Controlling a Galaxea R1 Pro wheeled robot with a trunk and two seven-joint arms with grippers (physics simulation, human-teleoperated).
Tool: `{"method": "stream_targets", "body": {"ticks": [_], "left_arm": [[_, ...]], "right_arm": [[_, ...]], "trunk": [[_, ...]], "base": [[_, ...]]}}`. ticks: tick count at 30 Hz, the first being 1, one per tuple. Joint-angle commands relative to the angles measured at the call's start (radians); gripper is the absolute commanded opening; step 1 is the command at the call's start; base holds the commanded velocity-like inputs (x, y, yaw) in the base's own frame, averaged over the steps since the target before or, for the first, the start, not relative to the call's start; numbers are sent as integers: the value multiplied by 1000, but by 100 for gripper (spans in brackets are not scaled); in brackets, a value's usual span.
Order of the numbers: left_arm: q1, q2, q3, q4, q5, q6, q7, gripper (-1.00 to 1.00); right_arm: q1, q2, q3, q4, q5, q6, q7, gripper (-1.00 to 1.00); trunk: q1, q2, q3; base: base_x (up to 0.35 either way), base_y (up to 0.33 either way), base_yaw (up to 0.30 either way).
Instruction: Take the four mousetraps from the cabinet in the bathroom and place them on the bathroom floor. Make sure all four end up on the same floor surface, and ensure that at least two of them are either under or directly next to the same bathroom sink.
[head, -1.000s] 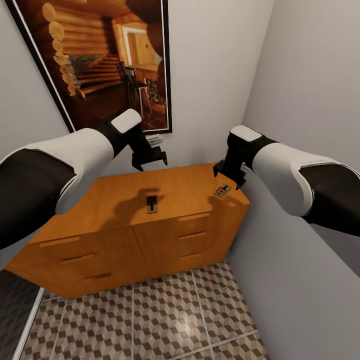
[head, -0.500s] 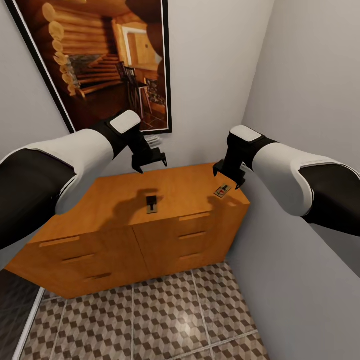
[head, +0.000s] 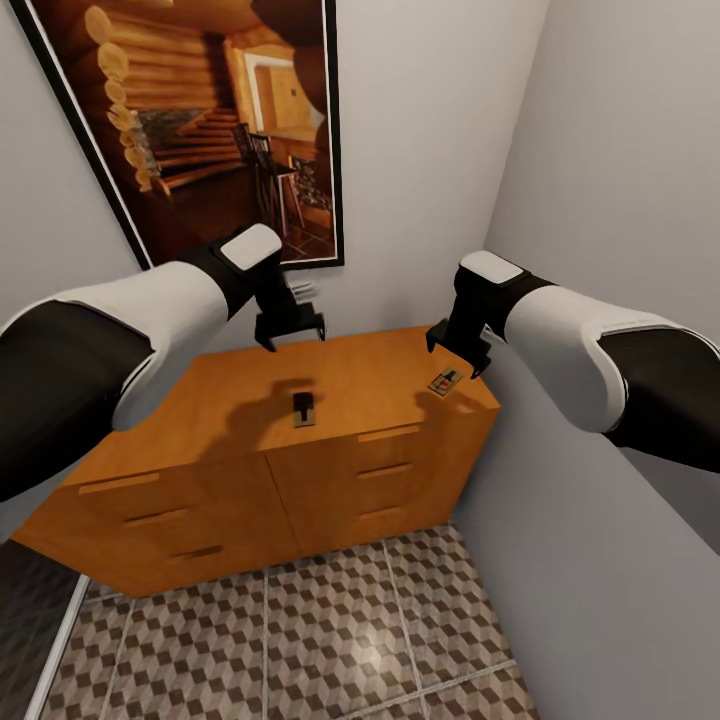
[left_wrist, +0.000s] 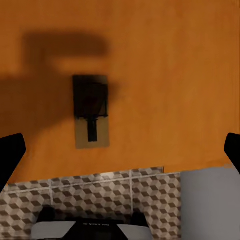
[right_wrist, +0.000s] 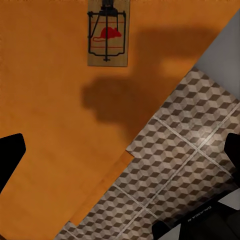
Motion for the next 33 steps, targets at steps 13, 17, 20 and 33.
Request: {"method": "stream_targets", "body": {"ticks": [13,17,20,33], "left_arm": [[3,0,-5,-3,10,-13,157,100],[3,0,-5,-8,9,-39,207,100],[3,0,-5,-13,9,-51,232,100],[3,0,-5,-21,11,-61,227,100]], "right_arm": [[-2,2,8,2,-5,8,-1,100],[-2,2,8,2,-4,8,-1,100],[-2,3,8,2,-5,8,-1,100],[-2,5,9,2,-6,8,-1,100]], "trunk": [[0,-1,-1],[0,-1,-1],[0,-1,-1],[0,-1,-1]], "base": [[0,0,0],[0,0,0],[0,0,0],[0,0,0]]}}
